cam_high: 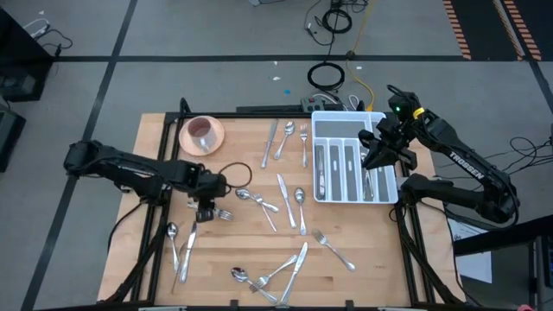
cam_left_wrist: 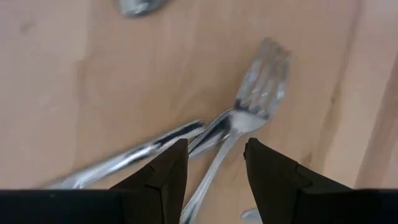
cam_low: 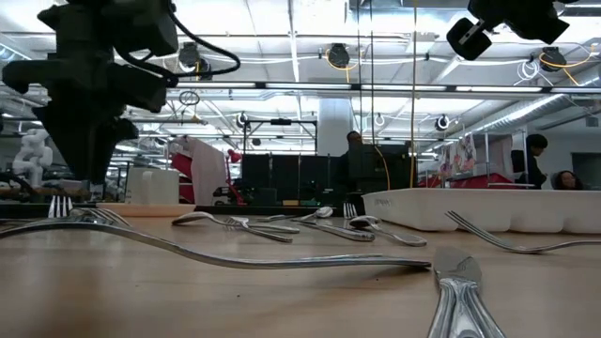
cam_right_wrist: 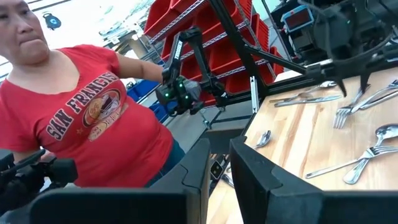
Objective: Sort silverware
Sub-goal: Put the silver fork into the silverware rack
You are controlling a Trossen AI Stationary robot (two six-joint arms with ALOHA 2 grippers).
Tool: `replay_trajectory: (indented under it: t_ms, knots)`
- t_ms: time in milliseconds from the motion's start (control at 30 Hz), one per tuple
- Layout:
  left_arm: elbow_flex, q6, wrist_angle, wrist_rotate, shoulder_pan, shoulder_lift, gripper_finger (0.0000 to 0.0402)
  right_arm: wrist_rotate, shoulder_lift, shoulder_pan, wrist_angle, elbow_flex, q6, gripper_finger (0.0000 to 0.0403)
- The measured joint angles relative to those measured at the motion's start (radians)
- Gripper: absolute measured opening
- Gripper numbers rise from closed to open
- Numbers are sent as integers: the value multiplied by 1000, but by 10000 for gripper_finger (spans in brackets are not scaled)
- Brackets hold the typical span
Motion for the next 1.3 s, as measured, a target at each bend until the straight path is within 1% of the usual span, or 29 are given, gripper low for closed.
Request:
replay_trajectory:
  t_ms: [133,400,467,533,600,667,867,1067,1167,1233,1300]
  knots:
    - [0,57,77,-3,-44,37,164,0,0,0,-1,0,1,52]
    - [0,70,86,-31,-141,104,164,0,0,0,-2,0,2,52]
    - [0,70,96,-65,-163,119,164,0,0,0,-3,0,2,52]
    - [0,60,108,-121,-178,136,164,0,0,0,-3,0,2,52]
    - [0,52,122,-181,-189,151,164,0,0,0,-3,0,2,52]
    - [0,53,147,-205,-194,167,164,0,0,0,-3,0,2,52]
    - [1,72,199,-191,-194,211,164,0,0,0,-3,0,19,52]
    - [3,71,236,-214,-194,280,162,0,0,0,-3,0,20,52]
    - [6,61,236,-214,-194,298,143,1,0,0,-3,0,20,52]
    - [5,32,237,-208,-193,290,116,1,0,0,-3,0,20,52]
    - [6,12,234,-209,-193,280,80,1,0,0,-3,0,15,52]
